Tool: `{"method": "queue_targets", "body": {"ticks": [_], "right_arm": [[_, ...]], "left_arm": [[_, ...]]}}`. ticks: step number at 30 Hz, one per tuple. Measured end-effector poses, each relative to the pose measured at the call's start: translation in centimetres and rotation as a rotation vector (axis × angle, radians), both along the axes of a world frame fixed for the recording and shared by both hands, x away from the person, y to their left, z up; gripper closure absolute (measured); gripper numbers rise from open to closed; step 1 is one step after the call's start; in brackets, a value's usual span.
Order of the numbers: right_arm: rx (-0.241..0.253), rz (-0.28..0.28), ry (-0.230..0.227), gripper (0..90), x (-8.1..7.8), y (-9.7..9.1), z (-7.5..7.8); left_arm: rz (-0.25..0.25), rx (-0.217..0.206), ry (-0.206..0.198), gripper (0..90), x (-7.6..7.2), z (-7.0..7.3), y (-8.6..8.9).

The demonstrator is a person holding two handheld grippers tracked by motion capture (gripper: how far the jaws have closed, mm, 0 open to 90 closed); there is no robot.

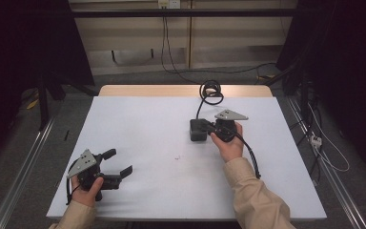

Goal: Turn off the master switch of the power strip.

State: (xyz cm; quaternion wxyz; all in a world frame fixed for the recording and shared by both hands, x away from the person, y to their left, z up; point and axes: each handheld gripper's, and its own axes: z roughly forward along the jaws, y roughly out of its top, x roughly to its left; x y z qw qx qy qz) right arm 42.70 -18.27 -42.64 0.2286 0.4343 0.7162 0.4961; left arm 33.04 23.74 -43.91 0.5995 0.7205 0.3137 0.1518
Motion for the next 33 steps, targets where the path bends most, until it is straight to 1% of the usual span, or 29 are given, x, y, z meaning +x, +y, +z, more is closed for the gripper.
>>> {"method": "queue_targets", "body": {"ticks": [4, 8, 13, 17, 25, 27, 30, 33], "right_arm": [[-0.006, 0.007, 0.010, 90.0, 0.2, 0.3, -0.2], [-0.024, 0.007, 0.017, 90.0, 0.4, 0.5, -0.4], [-0.029, 0.014, 0.027, 90.0, 0.5, 0.6, -0.6], [-0.034, 0.019, 0.024, 90.0, 0.5, 0.7, -0.6], [-0.036, 0.020, 0.021, 90.0, 0.5, 1.0, -0.8], [-0.050, 0.024, 0.014, 90.0, 0.5, 1.1, -0.8], [-0.086, 0.035, -0.005, 90.0, 0.4, 1.2, -0.8], [-0.098, 0.039, -0.010, 90.0, 0.4, 1.3, -0.8]], "left_arm": [[-0.001, 0.000, 0.000, 4.4, 0.0, 0.0, 0.0], [-0.003, 0.000, 0.000, 4.4, 0.0, 0.0, 0.0], [-0.003, 0.002, 0.000, 4.4, 0.0, 0.0, 0.1], [-0.006, 0.009, -0.002, 4.4, 0.0, 0.0, 0.1], [-0.002, 0.001, 0.000, 4.4, 0.0, 0.0, 0.1], [-0.004, 0.003, 0.000, 4.4, 0.0, 0.0, 0.1], [-0.004, 0.005, 0.000, 4.4, -0.1, 0.0, 0.0], [-0.006, 0.009, -0.005, 4.4, -0.1, 0.0, 0.0]]}}
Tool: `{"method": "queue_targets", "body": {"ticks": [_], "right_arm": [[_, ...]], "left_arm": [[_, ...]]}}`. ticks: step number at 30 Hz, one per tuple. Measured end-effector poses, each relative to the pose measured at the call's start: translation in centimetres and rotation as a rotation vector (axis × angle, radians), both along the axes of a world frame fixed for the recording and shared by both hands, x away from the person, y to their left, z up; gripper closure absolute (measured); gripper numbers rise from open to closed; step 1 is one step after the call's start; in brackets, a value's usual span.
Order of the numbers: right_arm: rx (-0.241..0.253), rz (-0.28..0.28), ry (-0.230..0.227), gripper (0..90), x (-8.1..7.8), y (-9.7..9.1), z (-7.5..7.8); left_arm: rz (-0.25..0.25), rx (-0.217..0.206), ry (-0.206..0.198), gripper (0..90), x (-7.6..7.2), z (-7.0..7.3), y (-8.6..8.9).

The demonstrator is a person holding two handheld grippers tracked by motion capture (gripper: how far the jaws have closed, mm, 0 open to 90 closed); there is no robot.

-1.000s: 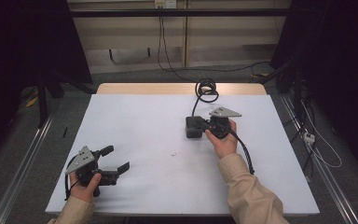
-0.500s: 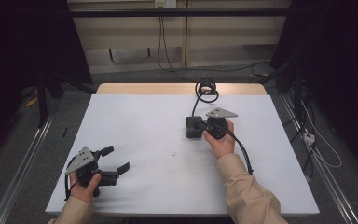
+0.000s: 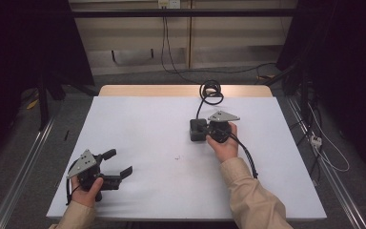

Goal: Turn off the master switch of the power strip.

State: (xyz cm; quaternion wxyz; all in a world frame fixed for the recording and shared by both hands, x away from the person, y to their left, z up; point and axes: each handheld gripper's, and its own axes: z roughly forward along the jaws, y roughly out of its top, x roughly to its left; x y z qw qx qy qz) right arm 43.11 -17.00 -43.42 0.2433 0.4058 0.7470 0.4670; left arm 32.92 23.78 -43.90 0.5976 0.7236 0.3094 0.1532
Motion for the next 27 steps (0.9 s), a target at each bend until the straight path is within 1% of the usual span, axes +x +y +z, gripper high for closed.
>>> {"method": "queue_targets", "body": {"ticks": [2, 7, 9, 11, 27], "right_arm": [[-0.008, -0.001, -0.005, 90.0, -0.06, 0.06, -0.01], [0.000, 0.004, -0.003, 90.0, 0.00, -0.03, -0.05], [0.001, 0.004, -0.003, 90.0, 0.00, -0.06, -0.07], [0.009, 0.006, -0.002, 90.0, 0.02, -0.13, -0.12], [0.029, 0.007, -0.001, 90.0, 0.13, -0.23, -0.29]], "left_arm": [[0.002, -0.004, 0.004, 4.4, -0.06, -0.01, -0.01], [-0.001, 0.004, -0.001, 4.4, -0.08, 0.00, 0.08], [0.000, -0.001, 0.002, 4.4, -0.12, -0.01, 0.03], [-0.001, 0.000, 0.001, 4.4, -0.15, 0.01, 0.03], [-0.003, -0.001, 0.002, 4.4, -0.11, -0.03, -0.05]]}}
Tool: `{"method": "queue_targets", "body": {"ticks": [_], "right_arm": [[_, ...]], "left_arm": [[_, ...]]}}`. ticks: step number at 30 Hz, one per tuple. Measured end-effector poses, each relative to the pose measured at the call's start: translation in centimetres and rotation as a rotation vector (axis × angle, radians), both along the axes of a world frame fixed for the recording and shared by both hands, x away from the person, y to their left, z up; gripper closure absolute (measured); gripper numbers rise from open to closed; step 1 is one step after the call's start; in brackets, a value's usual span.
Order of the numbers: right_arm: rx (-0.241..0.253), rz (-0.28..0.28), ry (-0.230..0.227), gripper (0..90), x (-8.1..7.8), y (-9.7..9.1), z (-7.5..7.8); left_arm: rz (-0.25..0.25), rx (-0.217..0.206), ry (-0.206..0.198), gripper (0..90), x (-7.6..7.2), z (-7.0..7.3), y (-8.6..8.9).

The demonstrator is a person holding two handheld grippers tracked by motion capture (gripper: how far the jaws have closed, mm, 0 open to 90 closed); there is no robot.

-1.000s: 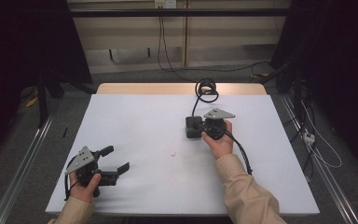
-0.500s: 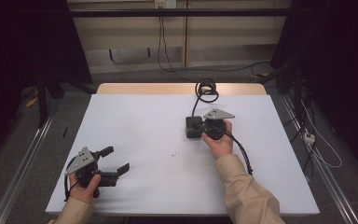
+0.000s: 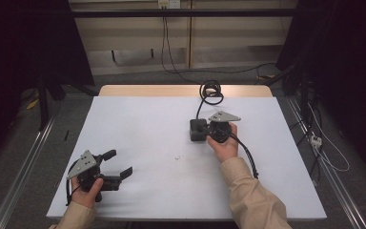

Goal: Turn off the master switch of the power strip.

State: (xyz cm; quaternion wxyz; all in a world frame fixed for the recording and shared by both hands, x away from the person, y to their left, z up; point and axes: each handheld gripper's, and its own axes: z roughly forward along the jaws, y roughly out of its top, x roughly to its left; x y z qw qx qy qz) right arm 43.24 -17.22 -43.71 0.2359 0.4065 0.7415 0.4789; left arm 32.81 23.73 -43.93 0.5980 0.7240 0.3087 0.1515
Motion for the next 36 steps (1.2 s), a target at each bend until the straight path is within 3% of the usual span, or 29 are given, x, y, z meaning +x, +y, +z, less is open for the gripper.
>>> {"method": "queue_targets", "body": {"ticks": [9, 36], "right_arm": [[-0.028, 0.005, -0.016, 90.0, -0.09, 0.22, 0.02], [-0.022, 0.002, -0.012, 90.0, -0.11, 0.30, -0.01]], "left_arm": [[0.000, 0.000, 0.000, 4.4, -0.03, -0.01, -0.02], [-0.003, 0.007, -0.003, 4.4, -0.04, 0.01, -0.02]]}}
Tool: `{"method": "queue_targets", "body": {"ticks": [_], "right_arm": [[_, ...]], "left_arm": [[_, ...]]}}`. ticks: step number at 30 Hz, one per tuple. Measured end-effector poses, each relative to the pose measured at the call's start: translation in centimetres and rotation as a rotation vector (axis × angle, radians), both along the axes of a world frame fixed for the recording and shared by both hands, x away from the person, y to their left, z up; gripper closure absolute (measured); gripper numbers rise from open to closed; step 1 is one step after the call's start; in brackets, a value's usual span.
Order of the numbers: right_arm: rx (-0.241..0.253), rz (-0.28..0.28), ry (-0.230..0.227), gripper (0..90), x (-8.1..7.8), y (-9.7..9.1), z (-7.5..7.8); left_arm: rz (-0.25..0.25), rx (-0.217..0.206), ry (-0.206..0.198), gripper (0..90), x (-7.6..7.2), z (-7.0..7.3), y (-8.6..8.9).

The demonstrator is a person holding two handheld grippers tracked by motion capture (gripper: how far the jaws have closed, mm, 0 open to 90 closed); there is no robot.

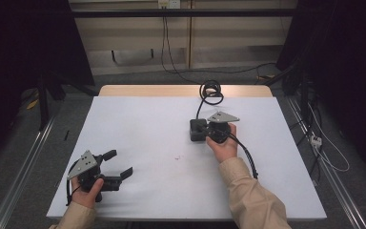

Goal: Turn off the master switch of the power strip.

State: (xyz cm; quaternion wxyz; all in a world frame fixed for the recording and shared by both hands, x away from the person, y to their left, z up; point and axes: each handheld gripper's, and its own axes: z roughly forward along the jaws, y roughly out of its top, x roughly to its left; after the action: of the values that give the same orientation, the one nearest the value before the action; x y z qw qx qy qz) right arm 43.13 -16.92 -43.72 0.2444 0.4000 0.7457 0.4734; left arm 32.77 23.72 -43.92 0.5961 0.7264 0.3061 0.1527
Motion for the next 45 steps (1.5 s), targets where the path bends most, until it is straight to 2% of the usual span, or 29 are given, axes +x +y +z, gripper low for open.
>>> {"method": "queue_targets", "body": {"ticks": [7, 14, 24, 27, 45], "right_arm": [[0.006, 0.004, 0.002, 90.0, 0.05, -0.09, -0.03], [-0.010, 0.010, -0.003, 90.0, -0.03, -0.09, -0.09], [0.027, 0.011, 0.009, 90.0, 0.14, -0.33, -0.13], [0.011, 0.011, 0.001, 90.0, 0.07, -0.22, -0.09], [0.018, 0.004, 0.010, 90.0, 0.11, -0.22, -0.03]], "left_arm": [[0.000, 0.002, -0.001, 4.4, 0.02, -0.01, 0.06], [0.000, -0.004, 0.001, 4.4, -0.01, -0.01, -0.08], [0.006, 0.000, -0.002, 4.4, 0.14, -0.02, 0.19], [0.006, 0.003, -0.004, 4.4, 0.19, -0.01, 0.16], [0.000, 0.005, -0.003, 4.4, 0.16, 0.01, 0.02]]}}
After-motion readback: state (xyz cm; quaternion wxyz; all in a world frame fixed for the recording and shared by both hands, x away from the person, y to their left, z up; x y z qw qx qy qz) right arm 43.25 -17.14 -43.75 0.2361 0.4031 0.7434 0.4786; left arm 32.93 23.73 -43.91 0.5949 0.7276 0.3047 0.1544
